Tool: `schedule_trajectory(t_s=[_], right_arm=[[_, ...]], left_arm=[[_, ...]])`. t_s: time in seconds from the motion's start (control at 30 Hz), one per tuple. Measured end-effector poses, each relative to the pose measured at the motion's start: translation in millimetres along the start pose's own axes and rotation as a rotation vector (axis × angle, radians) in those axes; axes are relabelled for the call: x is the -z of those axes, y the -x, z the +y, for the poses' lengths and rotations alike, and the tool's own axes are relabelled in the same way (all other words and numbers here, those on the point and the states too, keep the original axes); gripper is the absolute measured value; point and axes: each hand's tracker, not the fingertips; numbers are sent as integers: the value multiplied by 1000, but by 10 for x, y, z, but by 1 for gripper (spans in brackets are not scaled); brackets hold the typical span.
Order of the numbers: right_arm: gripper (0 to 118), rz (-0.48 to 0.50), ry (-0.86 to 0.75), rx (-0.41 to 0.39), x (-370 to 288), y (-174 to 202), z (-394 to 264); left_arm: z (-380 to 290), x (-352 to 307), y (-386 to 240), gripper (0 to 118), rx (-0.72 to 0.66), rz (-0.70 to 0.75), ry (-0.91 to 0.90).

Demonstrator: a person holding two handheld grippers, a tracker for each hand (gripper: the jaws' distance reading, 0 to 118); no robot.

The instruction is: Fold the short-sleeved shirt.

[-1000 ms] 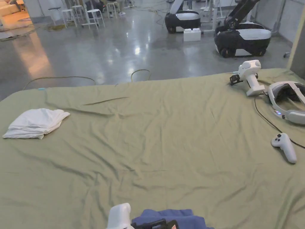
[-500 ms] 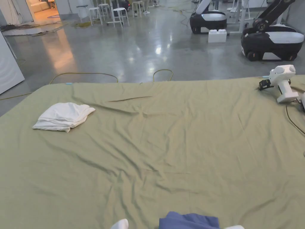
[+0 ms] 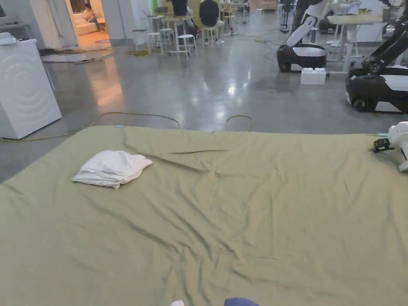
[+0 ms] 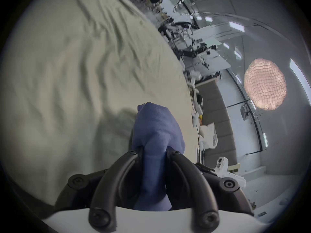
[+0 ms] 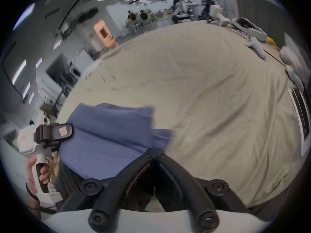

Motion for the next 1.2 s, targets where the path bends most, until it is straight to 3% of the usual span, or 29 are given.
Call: schedule_trajectory(t_s=[0.13,0.3,0.37,0.43,0.5,0.53,0.6,0.63,0.77,0.9,1.03,1.13,1.2], right_arm=[[0,-30,-28,19,-241,-18,-12],[0,-9,-8,70,-277,-41,-40],[0,41,7,125,-273,-39,-47],[0,81,4,165,-283,-28,-41],[0,79,-4,147,-302,7,-10],[0,79,-9,133,-326,29,7],[0,80,-39,98,-405,25,56],[0,80,-54,96,-466,29,86],[0,153,-219,158,-951,50,311],[0,107,-438,40,-1601,279,535],[0,130,-692,-91,-2252,593,576],[0,63,-815,-198,-2524,749,561],[0,-45,-874,-292,-2606,828,511]], left_arm=[[466,-884,293,26,15,86,-138],[1189,-1930,972,26,49,435,-274],[1411,-2093,1136,26,40,584,-293],[1565,-2158,1290,26,8,585,-310],[1664,-2115,1354,28,-29,608,-297],[1649,-2091,1338,36,-38,671,-312],[1553,-2090,1125,68,27,868,-373],[1626,-2155,1163,75,86,869,-364],[1271,-2404,167,75,456,812,-460],[710,-2575,-827,75,725,680,-627],[95,-2546,-1533,75,707,391,-814],[-285,-2424,-2001,74,850,437,-1003],[-408,-2297,-2247,73,847,494,-1111]])
